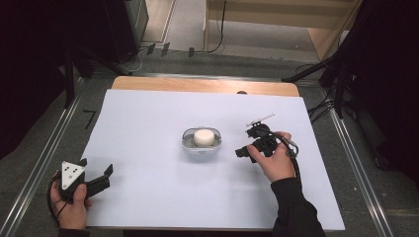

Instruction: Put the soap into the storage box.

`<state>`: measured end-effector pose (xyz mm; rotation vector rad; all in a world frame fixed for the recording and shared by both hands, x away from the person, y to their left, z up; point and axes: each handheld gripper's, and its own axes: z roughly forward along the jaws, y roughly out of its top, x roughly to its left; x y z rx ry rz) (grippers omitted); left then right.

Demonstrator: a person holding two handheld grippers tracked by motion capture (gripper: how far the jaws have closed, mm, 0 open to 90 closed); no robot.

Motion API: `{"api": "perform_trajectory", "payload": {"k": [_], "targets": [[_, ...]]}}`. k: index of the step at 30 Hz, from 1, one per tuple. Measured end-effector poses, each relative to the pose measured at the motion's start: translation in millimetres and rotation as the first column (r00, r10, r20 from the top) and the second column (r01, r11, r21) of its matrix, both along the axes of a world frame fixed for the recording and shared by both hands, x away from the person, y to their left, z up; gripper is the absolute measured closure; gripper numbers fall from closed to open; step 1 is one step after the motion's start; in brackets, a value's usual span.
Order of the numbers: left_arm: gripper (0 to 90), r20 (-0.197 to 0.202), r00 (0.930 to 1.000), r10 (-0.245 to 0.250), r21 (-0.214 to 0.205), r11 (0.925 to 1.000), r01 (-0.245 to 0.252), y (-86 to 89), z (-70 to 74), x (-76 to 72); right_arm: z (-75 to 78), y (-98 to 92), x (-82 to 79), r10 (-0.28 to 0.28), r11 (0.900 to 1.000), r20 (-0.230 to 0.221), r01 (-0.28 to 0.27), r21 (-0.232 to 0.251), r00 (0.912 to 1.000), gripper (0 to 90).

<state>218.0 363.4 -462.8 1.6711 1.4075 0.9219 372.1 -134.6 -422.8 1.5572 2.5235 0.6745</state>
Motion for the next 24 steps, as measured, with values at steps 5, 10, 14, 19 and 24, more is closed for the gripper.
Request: {"api": "perform_trajectory", "payload": {"k": [5,10,14,19,24], "targets": [[13.9,-0.001,1.0000,-0.001,0.002,1.0000,0.001,0.0,0.1,-0.1,-3.5,-8.9,-2.2,-0.018,0.9998,-0.003,0.018,0.001,0.9998,12.9],[13.9,-0.001,1.0000,0.000,0.003,1.0000,0.000,0.0,0.1,-0.2,-7.6,-20.4,-6.0,-0.029,0.9996,0.001,0.029,-0.003,0.9996,12.9],[14.0,0.000,1.0000,0.001,0.003,1.0000,-0.001,-0.1,0.1,-0.3,-12.2,-31.4,-10.5,-0.042,0.9991,0.000,0.042,-0.009,0.9991,12.8],[13.9,-0.004,1.0000,0.001,0.007,1.0000,-0.001,-0.1,0.3,-0.4,-16.3,-44.1,-14.8,-0.058,0.9983,0.001,0.058,-0.008,0.9983,12.8],[13.9,-0.004,1.0000,0.001,0.006,1.0000,-0.001,-0.2,0.3,-0.3,-20.8,-56.9,-19.4,-0.078,0.9969,0.001,0.078,-0.005,0.9969,12.8]]}}
